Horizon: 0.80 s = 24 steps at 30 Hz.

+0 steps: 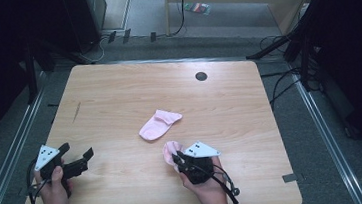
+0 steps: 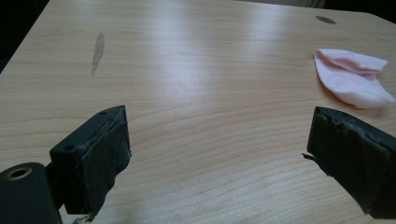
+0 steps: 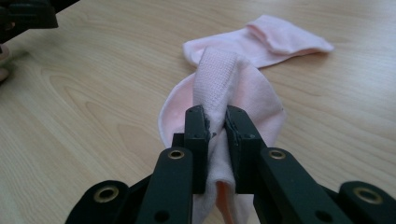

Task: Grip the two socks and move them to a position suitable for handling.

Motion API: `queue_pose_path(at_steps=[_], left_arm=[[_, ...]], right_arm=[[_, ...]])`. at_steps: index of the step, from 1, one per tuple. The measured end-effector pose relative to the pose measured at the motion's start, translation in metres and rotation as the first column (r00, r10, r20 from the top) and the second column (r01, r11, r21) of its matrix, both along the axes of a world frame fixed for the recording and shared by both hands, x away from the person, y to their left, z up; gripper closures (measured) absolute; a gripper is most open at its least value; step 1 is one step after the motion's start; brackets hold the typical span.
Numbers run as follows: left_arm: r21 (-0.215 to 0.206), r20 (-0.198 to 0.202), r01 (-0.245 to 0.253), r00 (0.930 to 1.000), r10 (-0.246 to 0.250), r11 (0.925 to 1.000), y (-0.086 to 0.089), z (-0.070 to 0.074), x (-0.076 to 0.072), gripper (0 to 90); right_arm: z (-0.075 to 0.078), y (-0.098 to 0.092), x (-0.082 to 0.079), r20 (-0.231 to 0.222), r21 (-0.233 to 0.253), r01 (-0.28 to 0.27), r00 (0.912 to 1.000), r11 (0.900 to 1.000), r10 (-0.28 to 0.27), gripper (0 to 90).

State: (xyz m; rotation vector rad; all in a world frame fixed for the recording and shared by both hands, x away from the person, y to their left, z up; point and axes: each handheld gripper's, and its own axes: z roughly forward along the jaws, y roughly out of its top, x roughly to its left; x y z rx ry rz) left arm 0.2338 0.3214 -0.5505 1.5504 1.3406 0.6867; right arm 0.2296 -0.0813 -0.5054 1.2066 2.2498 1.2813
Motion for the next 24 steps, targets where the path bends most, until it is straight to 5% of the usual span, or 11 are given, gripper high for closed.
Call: queue_pose_path(at_steps=[12, 15, 18, 21, 24], left_arm=[[0.024, 0.006, 0.0, 1.0, 0.0, 0.9997, -0.003, 0.0, -0.001, 5.9], [0.041, 0.03, -0.004, 0.9995, 0.002, 0.9992, -0.004, 0.001, -0.002, 5.9], [0.057, 0.041, -0.005, 0.9992, 0.003, 0.9984, -0.006, 0.002, -0.004, 5.9], [0.085, 0.032, 0.002, 0.9995, -0.004, 0.9964, -0.01, 0.004, -0.004, 5.9], [0.062, 0.022, 0.034, 0.9991, -0.035, 0.9975, -0.021, 0.008, -0.006, 5.9]], right_arm=[[-0.024, 0.029, -0.007, -0.038, -0.039, -0.044, 0.9984, 0.998, 0.043, 79.9], [-0.028, 0.032, -0.006, -0.025, -0.024, -0.052, 0.9983, 0.998, 0.052, 64.7], [-0.026, 0.029, -0.005, -0.016, 0.005, -0.041, 0.999, 0.999, 0.041, 53.4], [-0.018, 0.023, -0.006, 0.007, 0.03, -0.016, 0.9998, 0.999, 0.016, 54.0], [-0.013, 0.02, -0.009, 0.009, 0.041, -0.018, 0.9998, 0.999, 0.018, 57.6]])
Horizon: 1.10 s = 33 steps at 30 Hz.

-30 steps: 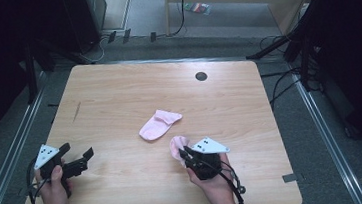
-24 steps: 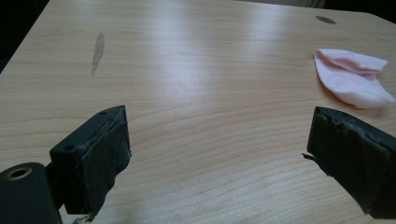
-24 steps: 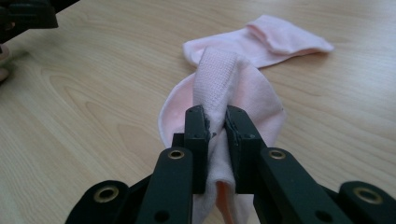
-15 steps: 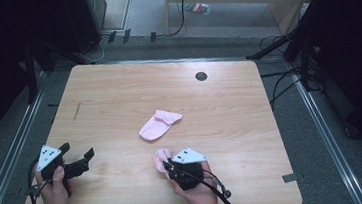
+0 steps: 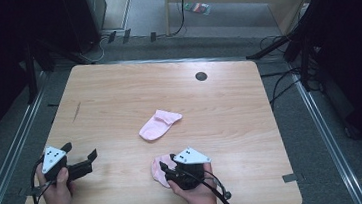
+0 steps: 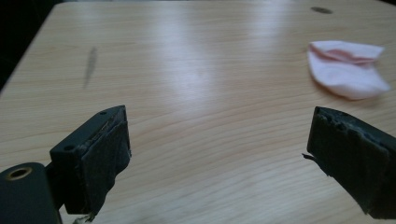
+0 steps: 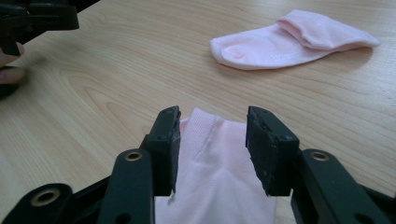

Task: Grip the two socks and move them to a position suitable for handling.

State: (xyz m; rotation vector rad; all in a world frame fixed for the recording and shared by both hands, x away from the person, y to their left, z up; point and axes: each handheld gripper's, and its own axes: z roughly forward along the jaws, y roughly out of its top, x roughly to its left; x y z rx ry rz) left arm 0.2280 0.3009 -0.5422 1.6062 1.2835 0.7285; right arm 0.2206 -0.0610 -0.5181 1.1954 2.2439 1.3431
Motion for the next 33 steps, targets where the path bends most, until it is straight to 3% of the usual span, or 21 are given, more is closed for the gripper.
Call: queue_pose_path(at_steps=[5, 8, 14, 20, 25, 28, 30, 33], left_arm=[[-0.003, -0.016, 0.086, 0.9961, -0.086, 0.9963, -0.034, 0.009, -0.006, 5.9], [-0.034, -0.034, 0.146, 0.9885, -0.147, 0.9887, -0.056, 0.013, -0.009, 5.9], [-0.034, -0.085, 0.212, 0.973, -0.215, 0.9766, -0.093, 0.013, -0.015, 5.9], [-0.05, -0.097, 0.223, 0.9691, -0.227, 0.9736, -0.106, 0.014, -0.018, 13.5], [-0.071, -0.104, 0.282, 0.952, -0.288, 0.9568, -0.11, 0.012, -0.019, 15.3], [-0.076, -0.103, 0.3, 0.9461, -0.307, 0.9508, -0.115, 0.013, -0.02, 25.0], [-0.083, -0.106, 0.322, 0.9383, -0.329, 0.9432, -0.119, 0.012, -0.021, 28.8], [-0.029, -0.128, 0.351, 0.9275, -0.351, 0.9361, -0.13, 0.011, -0.023, 36.7]], right_arm=[[0.001, 0.002, -0.009, -0.018, -0.008, -0.031, 0.9994, 0.999, 0.031, 61.4], [-0.001, 0.006, -0.014, -0.022, -0.023, -0.05, 0.9985, 0.999, 0.049, 61.7], [-0.006, 0.011, -0.021, -0.023, -0.053, -0.069, 0.9974, 0.996, 0.068, 61.5], [-0.017, 0.017, -0.025, -0.045, -0.086, -0.114, 0.9929, 0.99, 0.111, 63.9], [-0.025, 0.022, -0.025, -0.051, -0.119, -0.132, 0.9907, 0.984, 0.126, 68.3], [-0.029, 0.024, -0.026, -0.05, -0.142, -0.12, 0.9922, 0.983, 0.114, 71.1], [-0.031, 0.024, -0.027, -0.042, -0.154, -0.113, 0.9933, 0.982, 0.108, 72.8], [-0.032, 0.026, -0.029, -0.023, -0.172, -0.095, 0.9955, 0.981, 0.093, 78.0]])
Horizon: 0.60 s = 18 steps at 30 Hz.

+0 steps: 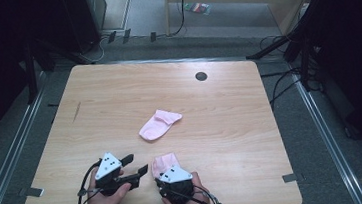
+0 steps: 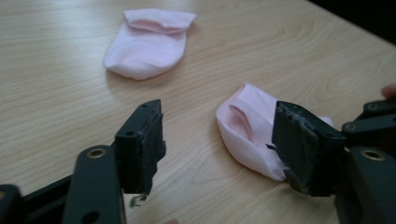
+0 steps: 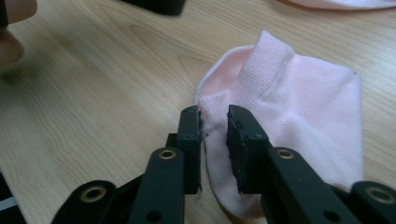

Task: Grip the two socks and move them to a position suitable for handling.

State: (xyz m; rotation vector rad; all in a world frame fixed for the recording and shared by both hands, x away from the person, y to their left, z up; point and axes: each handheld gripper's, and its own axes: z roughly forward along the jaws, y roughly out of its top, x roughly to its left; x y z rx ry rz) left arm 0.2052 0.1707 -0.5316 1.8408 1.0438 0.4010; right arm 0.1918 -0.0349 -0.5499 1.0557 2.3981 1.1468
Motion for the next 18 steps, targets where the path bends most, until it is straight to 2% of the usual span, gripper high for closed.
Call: queue_pose_path(at_steps=[1, 5, 8, 11, 14, 16, 18], left_arm=[[0.003, -0.012, 0.011, 0.9999, -0.011, 0.9999, -0.003, -0.001, 0.0, 39.2], [-0.032, -0.08, 0.057, 0.995, -0.059, 0.9979, -0.007, -0.006, 0.004, 44.0], [-0.021, -0.083, 0.06, 0.9947, -0.061, 0.998, -0.009, -0.008, 0.004, 48.4], [-0.024, -0.093, 0.062, 0.9936, -0.064, 0.9978, -0.011, -0.009, 0.004, 49.6], [-0.015, -0.108, 0.074, 0.9913, -0.076, 0.9971, -0.014, -0.011, 0.005, 54.6], [0.006, -0.119, 0.078, 0.9899, -0.077, 0.9969, -0.015, -0.013, 0.008, 58.7], [-0.019, -0.147, 0.085, 0.9853, -0.087, 0.9962, -0.013, -0.015, 0.011, 64.6]], right_arm=[[0.0, 0.0, 0.0, 0.0, -0.001, 0.005, 1.0, 1.0, -0.005, 80.1], [-0.002, -0.004, 0.002, -0.006, 0.016, 0.012, 0.9999, 1.0, -0.012, 87.9], [-0.002, -0.005, 0.002, -0.017, 0.029, 0.021, 0.9996, 0.999, -0.021, 90.0], [-0.003, -0.005, 0.001, -0.005, 0.032, 0.023, 0.9997, 0.999, -0.023, 90.0], [-0.003, -0.006, 0.003, -0.024, 0.054, 0.032, 0.9992, 0.998, -0.031, 90.0], [-0.003, -0.008, 0.004, -0.048, 0.078, 0.036, 0.9984, 0.996, -0.032, 90.0], [-0.003, -0.009, 0.005, -0.054, 0.083, 0.034, 0.9981, 0.996, -0.03, 90.0]])
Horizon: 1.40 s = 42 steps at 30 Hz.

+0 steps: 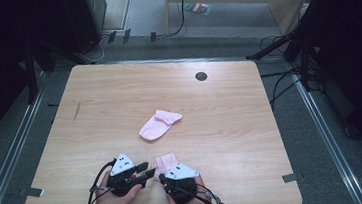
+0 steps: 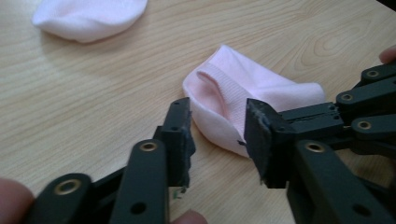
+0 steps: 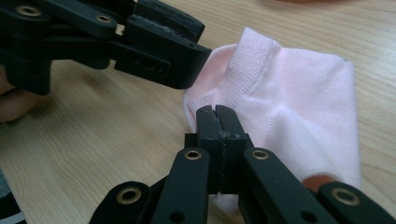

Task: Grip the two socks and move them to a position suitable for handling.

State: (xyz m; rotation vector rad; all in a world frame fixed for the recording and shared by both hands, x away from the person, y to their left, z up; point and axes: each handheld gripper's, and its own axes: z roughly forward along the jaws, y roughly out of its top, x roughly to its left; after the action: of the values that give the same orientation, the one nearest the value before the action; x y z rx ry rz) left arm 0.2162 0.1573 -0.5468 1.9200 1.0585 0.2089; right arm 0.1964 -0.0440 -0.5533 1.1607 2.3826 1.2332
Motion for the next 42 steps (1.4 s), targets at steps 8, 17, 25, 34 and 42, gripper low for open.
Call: queue_pose_path(at_steps=[8, 17, 25, 34, 42], left_arm=[[0.008, -0.029, 0.035, 0.999, -0.035, 0.9994, 0.003, -0.004, 0.007, 82.0], [0.04, -0.036, 0.024, 0.9991, -0.023, 0.9989, 0.002, -0.005, 0.01, 89.4], [0.032, -0.031, 0.026, 0.9992, -0.025, 0.9992, 0.007, -0.003, 0.01, 90.0], [0.03, -0.032, 0.022, 0.9993, -0.021, 0.9993, 0.017, -0.001, 0.009, 90.0], [0.039, -0.023, 0.019, 0.9996, -0.018, 0.9991, 0.02, 0.0, 0.008, 90.0]], right_arm=[[0.0, -0.002, 0.002, -0.014, 0.025, -0.003, 0.9999, 1.0, 0.003, 90.0], [0.009, -0.012, 0.003, 0.024, 0.066, 0.024, 0.9994, 0.998, -0.026, 90.0], [0.026, -0.036, 0.01, 0.056, 0.131, 0.101, 0.9925, 0.986, -0.109, 90.0], [0.034, -0.077, 0.019, 0.044, 0.171, 0.233, 0.9688, 0.957, -0.244, 90.0], [0.023, -0.099, 0.024, -0.06, 0.176, 0.314, 0.9495, 0.933, -0.308, 90.0]])
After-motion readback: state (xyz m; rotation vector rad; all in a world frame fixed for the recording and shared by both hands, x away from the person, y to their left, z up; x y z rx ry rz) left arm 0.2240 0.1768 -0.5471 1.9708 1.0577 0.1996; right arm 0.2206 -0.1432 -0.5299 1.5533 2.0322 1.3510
